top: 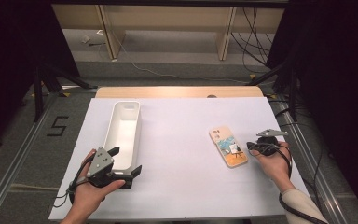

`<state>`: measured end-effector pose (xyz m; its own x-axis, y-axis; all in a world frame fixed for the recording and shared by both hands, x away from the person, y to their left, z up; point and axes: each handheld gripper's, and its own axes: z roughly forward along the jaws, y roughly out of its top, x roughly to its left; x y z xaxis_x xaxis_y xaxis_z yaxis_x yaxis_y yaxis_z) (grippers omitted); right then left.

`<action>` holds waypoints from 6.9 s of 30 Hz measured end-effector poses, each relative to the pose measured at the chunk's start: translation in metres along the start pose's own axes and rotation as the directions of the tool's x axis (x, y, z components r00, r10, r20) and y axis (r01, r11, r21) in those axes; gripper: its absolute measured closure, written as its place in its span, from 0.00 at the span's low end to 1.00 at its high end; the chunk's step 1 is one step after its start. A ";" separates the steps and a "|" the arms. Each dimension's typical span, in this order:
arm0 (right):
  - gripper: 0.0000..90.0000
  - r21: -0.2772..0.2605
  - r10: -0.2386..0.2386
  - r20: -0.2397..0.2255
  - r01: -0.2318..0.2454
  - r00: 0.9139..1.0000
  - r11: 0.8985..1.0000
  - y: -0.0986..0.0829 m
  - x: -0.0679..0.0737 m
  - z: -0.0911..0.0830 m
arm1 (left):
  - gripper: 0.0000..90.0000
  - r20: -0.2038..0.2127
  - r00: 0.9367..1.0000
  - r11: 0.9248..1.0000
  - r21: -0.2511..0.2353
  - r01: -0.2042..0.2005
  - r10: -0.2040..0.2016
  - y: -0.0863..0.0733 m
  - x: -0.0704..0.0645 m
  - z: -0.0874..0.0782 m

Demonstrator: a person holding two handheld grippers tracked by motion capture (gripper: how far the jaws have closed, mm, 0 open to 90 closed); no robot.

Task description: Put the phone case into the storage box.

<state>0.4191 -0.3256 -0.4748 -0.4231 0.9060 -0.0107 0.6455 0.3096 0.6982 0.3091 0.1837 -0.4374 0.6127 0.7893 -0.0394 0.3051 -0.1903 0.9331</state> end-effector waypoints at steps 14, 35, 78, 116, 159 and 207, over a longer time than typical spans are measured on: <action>1.00 0.063 -0.016 -0.039 0.018 0.999 0.998 -0.002 0.008 0.004 | 0.00 0.002 1.000 1.000 -0.002 0.002 -0.002 0.000 0.000 0.000; 0.96 0.060 0.015 -0.053 -0.012 0.998 0.998 0.011 0.020 -0.010 | 0.00 0.000 1.000 1.000 -0.005 0.005 -0.005 0.000 0.001 0.000; 0.02 0.395 0.008 0.022 -0.016 1.000 0.918 0.065 0.072 0.041 | 0.00 -0.001 1.000 1.000 -0.014 0.017 -0.017 0.001 0.000 -0.002; 0.05 0.550 0.017 0.048 -0.041 0.999 0.834 0.072 0.076 0.057 | 0.00 0.005 1.000 1.000 -0.015 0.013 -0.013 0.001 0.000 -0.002; 0.10 0.594 0.048 0.067 -0.079 0.997 0.800 0.078 0.075 0.060 | 0.00 0.006 1.000 1.000 -0.017 0.012 -0.012 0.001 0.000 -0.002; 0.13 0.536 0.074 0.049 -0.089 0.996 0.839 0.079 0.068 0.049 | 0.00 0.004 1.000 1.000 -0.022 0.017 -0.017 0.001 0.000 -0.002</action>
<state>0.4726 -0.2256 -0.4552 -0.3419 0.9397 0.0058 0.9206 0.3337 0.2030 0.3078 0.1849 -0.4356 0.6108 0.7898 -0.0565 0.2994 -0.1643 0.9399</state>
